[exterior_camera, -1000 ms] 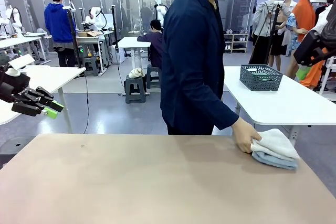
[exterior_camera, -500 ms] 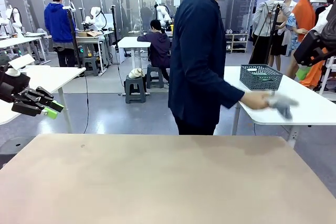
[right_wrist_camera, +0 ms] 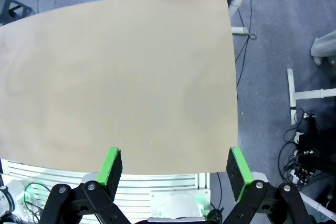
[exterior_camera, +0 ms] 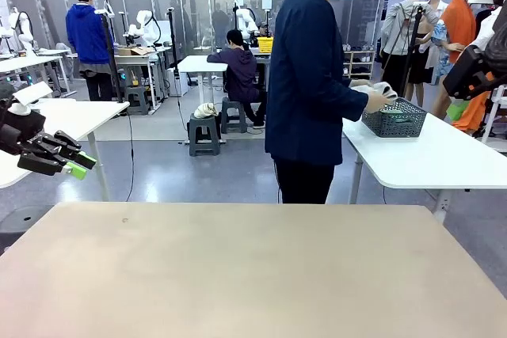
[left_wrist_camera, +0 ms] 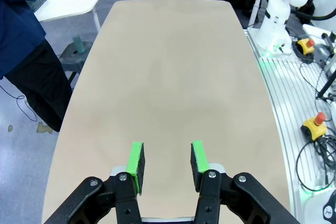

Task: Fold the towels and place them in the basket.
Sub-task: Stack the folded Towel with hook on the right side of the table.

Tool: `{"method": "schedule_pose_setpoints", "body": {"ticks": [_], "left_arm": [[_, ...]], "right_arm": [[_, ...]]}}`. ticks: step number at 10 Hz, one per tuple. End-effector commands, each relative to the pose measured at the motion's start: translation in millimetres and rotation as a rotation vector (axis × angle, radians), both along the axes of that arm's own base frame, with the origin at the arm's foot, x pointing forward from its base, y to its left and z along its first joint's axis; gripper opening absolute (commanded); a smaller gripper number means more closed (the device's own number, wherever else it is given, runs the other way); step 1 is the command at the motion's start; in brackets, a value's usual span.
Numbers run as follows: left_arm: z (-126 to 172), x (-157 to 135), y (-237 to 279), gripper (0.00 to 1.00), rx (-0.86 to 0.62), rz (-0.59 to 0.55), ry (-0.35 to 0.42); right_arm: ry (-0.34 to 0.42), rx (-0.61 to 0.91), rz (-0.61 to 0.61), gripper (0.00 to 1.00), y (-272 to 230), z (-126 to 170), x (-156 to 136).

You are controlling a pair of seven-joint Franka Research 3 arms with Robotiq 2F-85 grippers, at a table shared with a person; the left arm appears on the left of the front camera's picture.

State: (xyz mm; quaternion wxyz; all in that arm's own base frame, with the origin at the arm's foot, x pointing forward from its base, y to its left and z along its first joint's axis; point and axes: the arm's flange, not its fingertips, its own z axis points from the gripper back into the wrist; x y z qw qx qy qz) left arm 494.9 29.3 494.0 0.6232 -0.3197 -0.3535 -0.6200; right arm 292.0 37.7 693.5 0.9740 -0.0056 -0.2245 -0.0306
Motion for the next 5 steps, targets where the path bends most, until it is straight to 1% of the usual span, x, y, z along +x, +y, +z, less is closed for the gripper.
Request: {"method": "schedule_pose_setpoints", "body": {"ticks": [1, 5], "left_arm": [[0.6, -0.9, 0.3, 0.47, -0.003, -0.006, -0.006], [0.6, -0.9, 0.3, 0.47, -0.003, -0.006, -0.006]], "right_arm": [[-0.003, 0.003, -0.015, 1.00, 0.9, 1.0, 1.5], [-0.003, 0.003, -0.015, 1.00, 0.9, 1.0, 1.5]]}}
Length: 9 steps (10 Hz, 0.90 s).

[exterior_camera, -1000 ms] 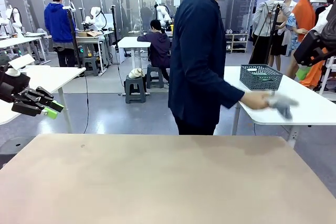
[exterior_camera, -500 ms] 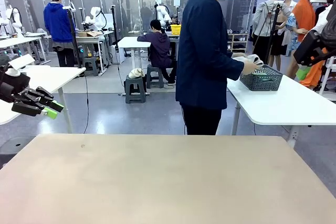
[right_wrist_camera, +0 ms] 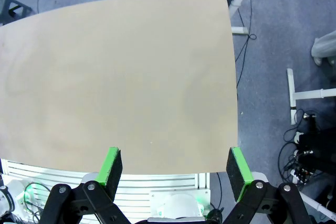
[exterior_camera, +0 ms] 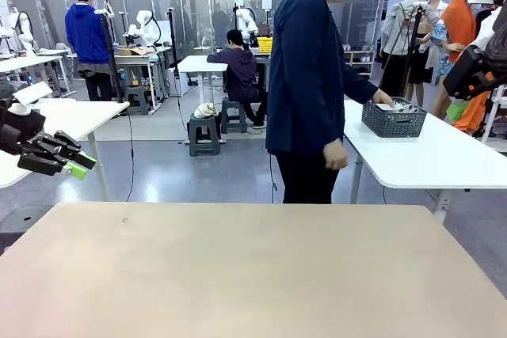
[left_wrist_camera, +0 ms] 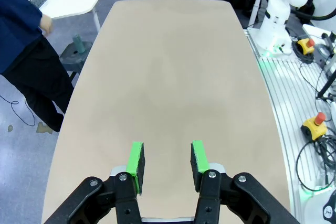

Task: Fold the towels and place them in the basket.
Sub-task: Stack the folded Towel with hook on the right side of the table.

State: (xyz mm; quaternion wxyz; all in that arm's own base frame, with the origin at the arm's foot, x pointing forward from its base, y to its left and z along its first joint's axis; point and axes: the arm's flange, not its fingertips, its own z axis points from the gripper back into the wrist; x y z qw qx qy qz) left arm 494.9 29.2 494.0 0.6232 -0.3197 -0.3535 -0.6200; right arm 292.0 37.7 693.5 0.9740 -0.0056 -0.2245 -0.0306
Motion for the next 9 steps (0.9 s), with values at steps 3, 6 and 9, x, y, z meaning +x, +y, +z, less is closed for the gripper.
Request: {"method": "schedule_pose_setpoints", "body": {"ticks": [3, 6, 9], "left_arm": [[0.6, -0.9, 0.3, 0.47, -0.003, -0.006, -0.006], [0.6, -0.9, 0.3, 0.47, -0.003, -0.006, -0.006], [0.6, -0.9, 0.3, 0.47, -0.003, -0.006, -0.006]], "right_arm": [[-0.003, 0.003, -0.015, 1.00, 0.9, 1.0, 1.5], [-0.003, 0.003, -0.015, 1.00, 0.9, 1.0, 1.5], [-0.003, 0.003, -0.015, 1.00, 0.9, 1.0, 1.5]]}}
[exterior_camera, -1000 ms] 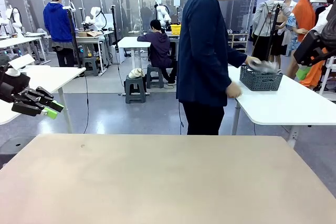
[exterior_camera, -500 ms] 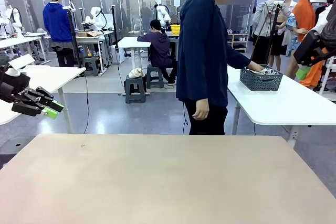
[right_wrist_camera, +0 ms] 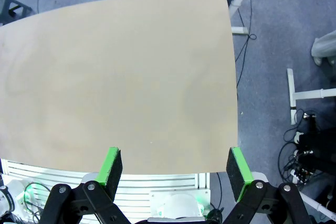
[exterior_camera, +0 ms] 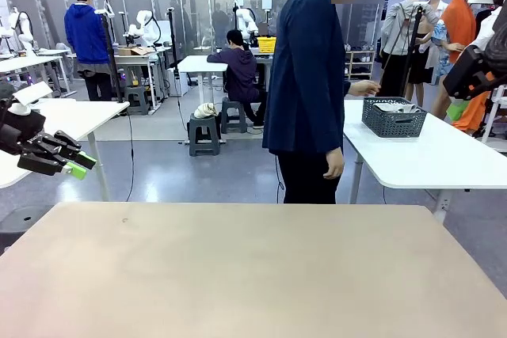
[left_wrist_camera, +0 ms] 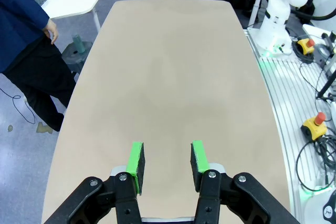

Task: Fold the towels and place them in the basket.
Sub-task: Stack the folded Towel with hook on the right side of the table.

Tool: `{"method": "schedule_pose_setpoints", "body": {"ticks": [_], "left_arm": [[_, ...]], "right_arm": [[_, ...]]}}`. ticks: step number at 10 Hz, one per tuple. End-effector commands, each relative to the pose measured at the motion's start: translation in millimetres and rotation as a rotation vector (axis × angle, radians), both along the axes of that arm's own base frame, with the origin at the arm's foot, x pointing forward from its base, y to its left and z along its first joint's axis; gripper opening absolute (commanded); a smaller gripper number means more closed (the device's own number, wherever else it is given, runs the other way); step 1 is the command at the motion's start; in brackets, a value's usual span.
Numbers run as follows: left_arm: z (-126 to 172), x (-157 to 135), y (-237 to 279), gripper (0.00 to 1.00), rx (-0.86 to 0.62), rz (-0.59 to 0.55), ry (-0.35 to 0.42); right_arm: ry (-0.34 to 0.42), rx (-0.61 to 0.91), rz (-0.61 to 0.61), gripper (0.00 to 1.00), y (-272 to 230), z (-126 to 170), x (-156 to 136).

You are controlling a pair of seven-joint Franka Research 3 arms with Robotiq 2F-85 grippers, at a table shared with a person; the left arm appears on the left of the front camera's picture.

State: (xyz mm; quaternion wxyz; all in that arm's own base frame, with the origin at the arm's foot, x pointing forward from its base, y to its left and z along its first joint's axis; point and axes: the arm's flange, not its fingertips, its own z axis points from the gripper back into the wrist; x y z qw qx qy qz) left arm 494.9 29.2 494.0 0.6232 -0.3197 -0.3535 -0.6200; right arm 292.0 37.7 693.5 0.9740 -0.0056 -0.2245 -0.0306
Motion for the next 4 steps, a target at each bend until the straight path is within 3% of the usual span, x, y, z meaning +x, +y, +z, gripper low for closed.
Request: {"method": "schedule_pose_setpoints", "body": {"ticks": [1, 4], "left_arm": [[0.6, -0.9, 0.3, 0.47, -0.003, -0.006, -0.006], [0.6, -0.9, 0.3, 0.47, -0.003, -0.006, -0.006]], "right_arm": [[-0.003, 0.003, -0.015, 1.00, 0.9, 1.0, 1.5], [-0.003, 0.003, -0.015, 1.00, 0.9, 1.0, 1.5]]}}
